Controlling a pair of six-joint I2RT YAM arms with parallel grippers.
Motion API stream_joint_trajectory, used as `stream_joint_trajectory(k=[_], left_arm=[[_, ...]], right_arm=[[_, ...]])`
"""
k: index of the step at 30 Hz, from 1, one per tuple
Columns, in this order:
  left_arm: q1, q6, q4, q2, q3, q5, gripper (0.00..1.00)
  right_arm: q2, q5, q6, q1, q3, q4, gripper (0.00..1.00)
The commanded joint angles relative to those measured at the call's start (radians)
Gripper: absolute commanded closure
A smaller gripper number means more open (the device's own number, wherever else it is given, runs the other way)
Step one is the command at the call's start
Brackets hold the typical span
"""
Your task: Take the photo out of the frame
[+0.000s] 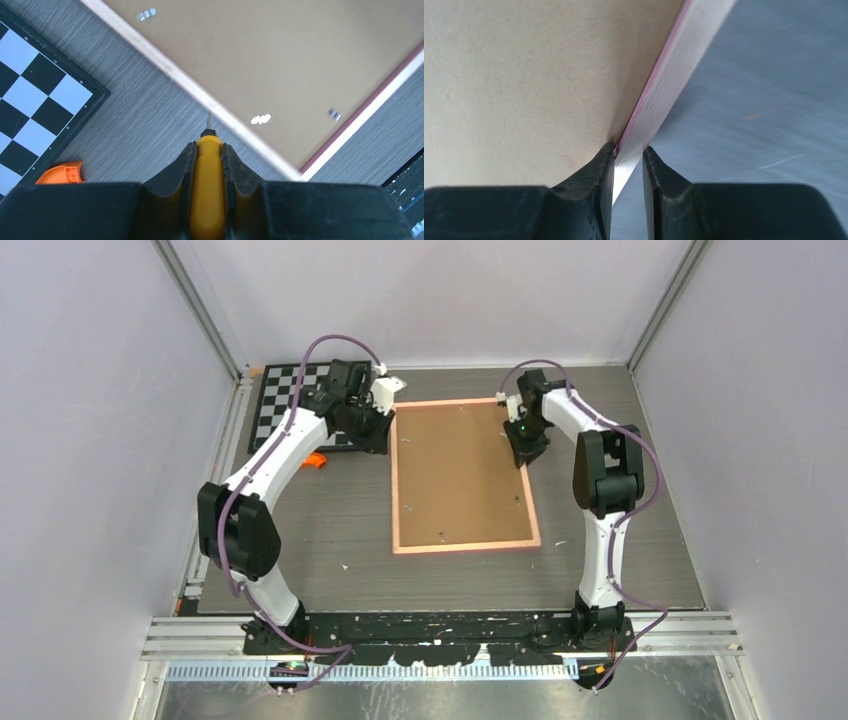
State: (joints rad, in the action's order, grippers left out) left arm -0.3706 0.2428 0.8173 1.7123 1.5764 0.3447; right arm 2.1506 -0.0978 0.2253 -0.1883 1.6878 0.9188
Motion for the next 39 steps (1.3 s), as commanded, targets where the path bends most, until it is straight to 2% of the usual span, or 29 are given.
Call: stream_joint_trajectory(k=[1, 6, 11, 15, 19, 24, 30, 39], left_arm=[[0.010, -0.006, -0.001, -0.057, -0.006, 0.038, 1.00], [0.016, -0.016, 0.002, -0.068, -0.002, 0.040, 1.00], [0.049, -0.057, 0.008, -0.079, 0.004, 0.078, 1.00], [0.101, -0.124, 0.000, -0.092, 0.007, 0.126, 1.00], [0.150, -0.169, -0.008, -0.123, -0.003, 0.144, 1.00], [0.215, -0.192, -0.042, -0.190, -0.052, 0.132, 1.00], [0.292, -0.195, -0.041, -0.236, -0.096, 0.166, 1.00], [0.330, -0.171, -0.039, -0.283, -0.141, 0.181, 1.00]], right_arm=[[0.095, 0.158, 0.199, 0.069, 0.155, -0.015, 0.98], [0.071, 0.094, 0.141, 0.065, 0.309, 0.023, 0.56], [-0.043, -0.018, -0.011, 0.027, 0.330, -0.004, 0.45], [-0.140, -0.012, -0.129, -0.095, 0.253, -0.070, 0.42], [-0.151, 0.029, -0.220, -0.230, 0.213, -0.114, 0.39], [-0.088, 0.060, -0.297, -0.350, 0.235, -0.144, 0.38], [0.034, 0.095, -0.302, -0.482, 0.298, -0.133, 0.38], [0.174, 0.192, -0.280, -0.549, 0.402, -0.119, 0.40]])
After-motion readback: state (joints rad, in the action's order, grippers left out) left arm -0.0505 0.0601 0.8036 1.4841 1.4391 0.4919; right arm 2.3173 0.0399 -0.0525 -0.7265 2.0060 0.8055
